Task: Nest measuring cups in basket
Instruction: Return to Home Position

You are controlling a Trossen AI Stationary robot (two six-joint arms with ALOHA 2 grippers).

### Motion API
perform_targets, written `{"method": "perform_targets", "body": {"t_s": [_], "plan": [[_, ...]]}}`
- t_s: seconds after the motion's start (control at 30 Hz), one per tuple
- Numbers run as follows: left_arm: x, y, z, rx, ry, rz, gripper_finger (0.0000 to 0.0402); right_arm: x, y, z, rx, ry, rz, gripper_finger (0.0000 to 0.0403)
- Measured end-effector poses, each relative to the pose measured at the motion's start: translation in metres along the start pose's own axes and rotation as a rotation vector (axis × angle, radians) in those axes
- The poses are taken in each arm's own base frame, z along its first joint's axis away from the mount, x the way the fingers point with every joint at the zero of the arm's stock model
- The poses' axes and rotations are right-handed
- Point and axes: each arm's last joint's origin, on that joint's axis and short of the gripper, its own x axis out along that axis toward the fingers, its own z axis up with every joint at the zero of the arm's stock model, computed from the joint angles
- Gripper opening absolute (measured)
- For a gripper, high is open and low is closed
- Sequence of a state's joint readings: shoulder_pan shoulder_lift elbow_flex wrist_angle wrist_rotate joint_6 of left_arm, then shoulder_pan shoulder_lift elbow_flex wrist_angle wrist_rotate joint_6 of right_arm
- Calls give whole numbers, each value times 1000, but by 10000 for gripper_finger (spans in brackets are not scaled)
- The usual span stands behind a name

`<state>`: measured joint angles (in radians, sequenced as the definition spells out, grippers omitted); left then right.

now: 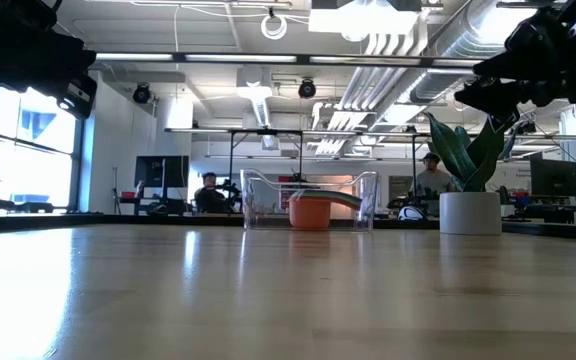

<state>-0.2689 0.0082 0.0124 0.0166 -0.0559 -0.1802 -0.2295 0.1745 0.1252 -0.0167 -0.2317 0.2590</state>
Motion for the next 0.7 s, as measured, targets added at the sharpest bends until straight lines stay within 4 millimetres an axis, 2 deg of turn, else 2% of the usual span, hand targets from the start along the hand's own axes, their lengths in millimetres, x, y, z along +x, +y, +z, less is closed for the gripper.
{"method": "perform_targets", "body": {"t_s": [0.43, 0.7], "plan": [[0, 0, 0, 0, 0, 0, 62, -8, 1, -18, -18, -52, 42, 234], [0, 0, 0, 0, 0, 0, 62, -7, 0, -19, 0, -51, 34, 234]]}}
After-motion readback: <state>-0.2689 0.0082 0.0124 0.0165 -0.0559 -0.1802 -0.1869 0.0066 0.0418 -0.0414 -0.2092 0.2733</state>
